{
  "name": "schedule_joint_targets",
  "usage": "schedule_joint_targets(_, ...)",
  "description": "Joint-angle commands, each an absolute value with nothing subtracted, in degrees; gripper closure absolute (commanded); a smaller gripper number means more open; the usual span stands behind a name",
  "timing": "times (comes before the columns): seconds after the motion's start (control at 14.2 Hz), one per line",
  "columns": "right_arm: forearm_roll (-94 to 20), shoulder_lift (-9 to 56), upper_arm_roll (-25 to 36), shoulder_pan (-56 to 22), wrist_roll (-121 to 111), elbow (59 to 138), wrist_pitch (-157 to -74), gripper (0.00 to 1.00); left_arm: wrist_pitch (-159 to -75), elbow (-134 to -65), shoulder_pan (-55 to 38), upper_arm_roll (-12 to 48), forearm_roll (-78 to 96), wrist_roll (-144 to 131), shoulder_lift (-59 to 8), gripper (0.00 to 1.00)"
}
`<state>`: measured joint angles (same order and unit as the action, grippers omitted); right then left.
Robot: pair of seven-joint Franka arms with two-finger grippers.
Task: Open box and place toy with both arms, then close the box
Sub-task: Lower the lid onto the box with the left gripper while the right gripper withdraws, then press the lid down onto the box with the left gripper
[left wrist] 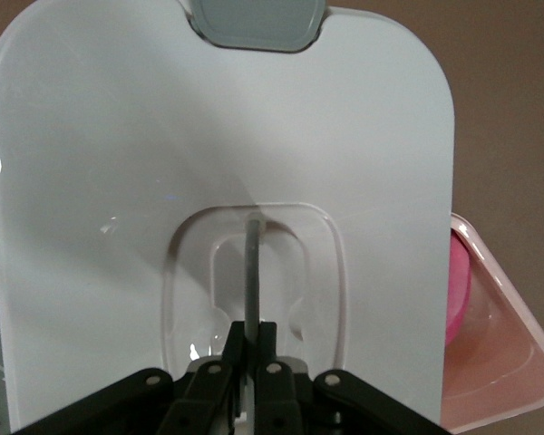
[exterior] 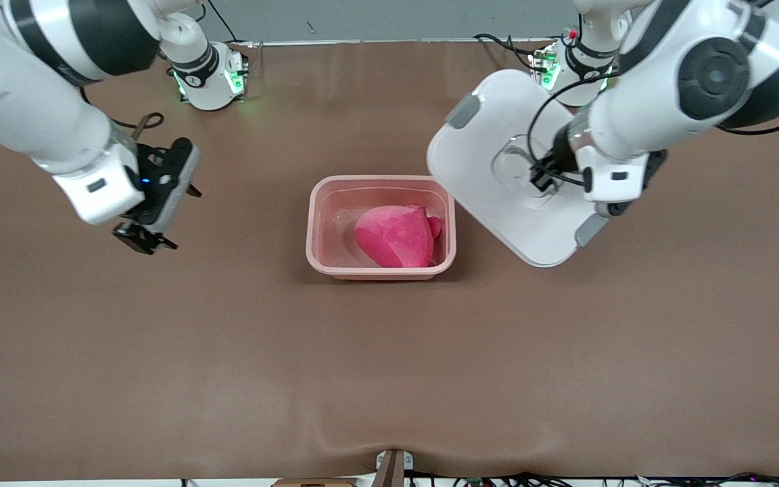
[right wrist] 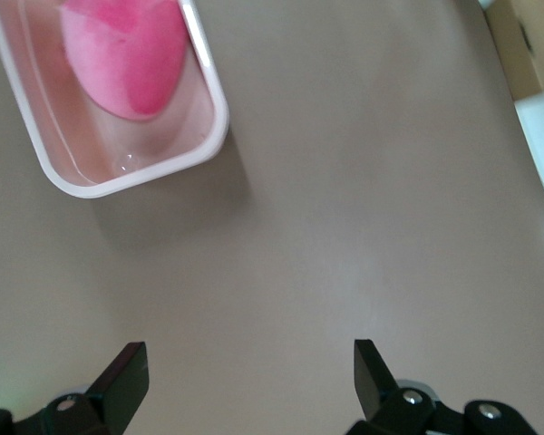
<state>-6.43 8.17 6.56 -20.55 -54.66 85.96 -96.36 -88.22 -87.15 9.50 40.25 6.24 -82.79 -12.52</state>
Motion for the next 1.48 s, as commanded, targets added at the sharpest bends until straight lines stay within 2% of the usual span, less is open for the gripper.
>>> schedule_joint_targets(0.0,-7.12,6.68,5.19,-14.52,-50.98,86.48,-95.1,0.0,-93.67,-87.27,5.82,40.25,5.89,-91.9,-13.36,1.0)
schedule_joint_targets(0.21,-7.03,4.41,5.27,-10.04,-48.8,88.84,-94.75,0.0,-99.91,-87.8,1.25,40.25,3.09,-104.1,-15.37,1.0)
schedule_joint_targets(0.49,-6.15,2.03,5.54,-5.64,-41.33,90.53,-92.02,0.0,-109.14,-88.07,-6.31,40.25,-9.97,-126.77,-21.16,1.0)
schedule_joint_targets(0.7,-5.19,-0.44,5.54,-3.43,-31.58,90.79,-91.24,0.0,-112.14,-87.8,-12.2,40.17,-20.45,-139.27,-24.95,1.0)
schedule_joint_targets(0.98,-4.92,-2.11,5.89,-1.85,-19.55,90.36,-85.89,0.0,-116.8,-87.8,-17.65,39.99,-30.12,-154.12,-28.2,1.0)
schedule_joint_targets(1.12,-4.83,-2.11,6.33,-1.85,-13.57,89.21,-82.89,0.0,-116.89,-87.8,-19.24,39.99,-34.17,-158.27,-29.96,1.0)
schedule_joint_targets(1.41,-2.56,-2.11,6.59,-1.67,-3.44,89.74,-82.01,0.0,-116.89,-87.54,-21.96,39.9,-38.83,-162.49,-32.16,1.0)
